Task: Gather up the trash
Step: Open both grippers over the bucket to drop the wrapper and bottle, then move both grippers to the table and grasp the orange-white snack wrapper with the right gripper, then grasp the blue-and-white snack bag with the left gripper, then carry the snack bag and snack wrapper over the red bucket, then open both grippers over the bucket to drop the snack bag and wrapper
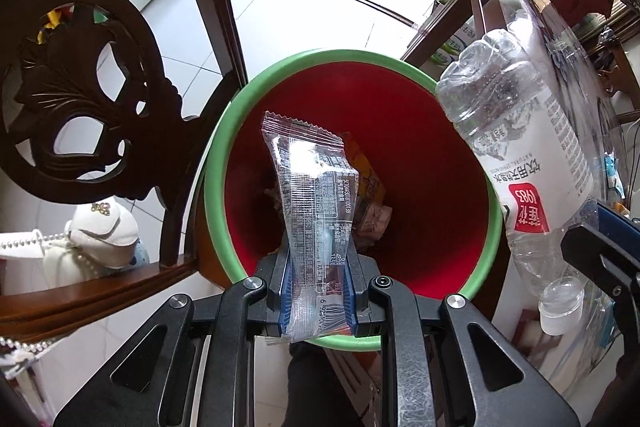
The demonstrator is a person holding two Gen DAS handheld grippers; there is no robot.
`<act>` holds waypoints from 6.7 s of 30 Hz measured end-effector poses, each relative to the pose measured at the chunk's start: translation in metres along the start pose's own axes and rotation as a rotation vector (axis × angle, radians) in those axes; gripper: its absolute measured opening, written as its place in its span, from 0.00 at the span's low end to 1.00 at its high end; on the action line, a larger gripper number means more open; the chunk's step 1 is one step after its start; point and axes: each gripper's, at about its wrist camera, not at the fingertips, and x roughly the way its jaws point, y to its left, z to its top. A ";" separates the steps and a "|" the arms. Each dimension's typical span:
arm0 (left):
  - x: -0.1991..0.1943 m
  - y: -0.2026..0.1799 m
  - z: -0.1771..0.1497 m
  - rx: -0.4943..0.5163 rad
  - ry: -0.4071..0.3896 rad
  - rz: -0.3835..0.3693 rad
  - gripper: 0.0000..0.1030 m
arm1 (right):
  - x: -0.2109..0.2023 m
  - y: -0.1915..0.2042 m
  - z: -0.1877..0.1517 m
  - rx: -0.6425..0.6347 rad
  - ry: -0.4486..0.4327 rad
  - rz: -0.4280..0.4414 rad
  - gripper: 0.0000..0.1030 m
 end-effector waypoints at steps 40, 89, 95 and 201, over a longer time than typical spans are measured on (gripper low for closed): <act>-0.061 -0.174 -0.074 0.108 -0.114 -0.060 0.60 | -0.153 -0.257 -0.149 0.314 -0.179 -0.177 0.39; 0.022 -0.436 0.016 0.307 -0.087 -0.089 0.61 | -0.129 -0.418 -0.205 0.460 -0.143 -0.018 0.21; 0.032 -0.450 0.012 0.358 -0.100 -0.054 0.54 | -0.124 -0.418 -0.203 0.473 -0.136 -0.015 0.31; -0.043 -0.007 -0.007 0.018 -0.163 0.071 0.04 | -0.043 -0.007 0.009 0.007 -0.103 -0.016 0.22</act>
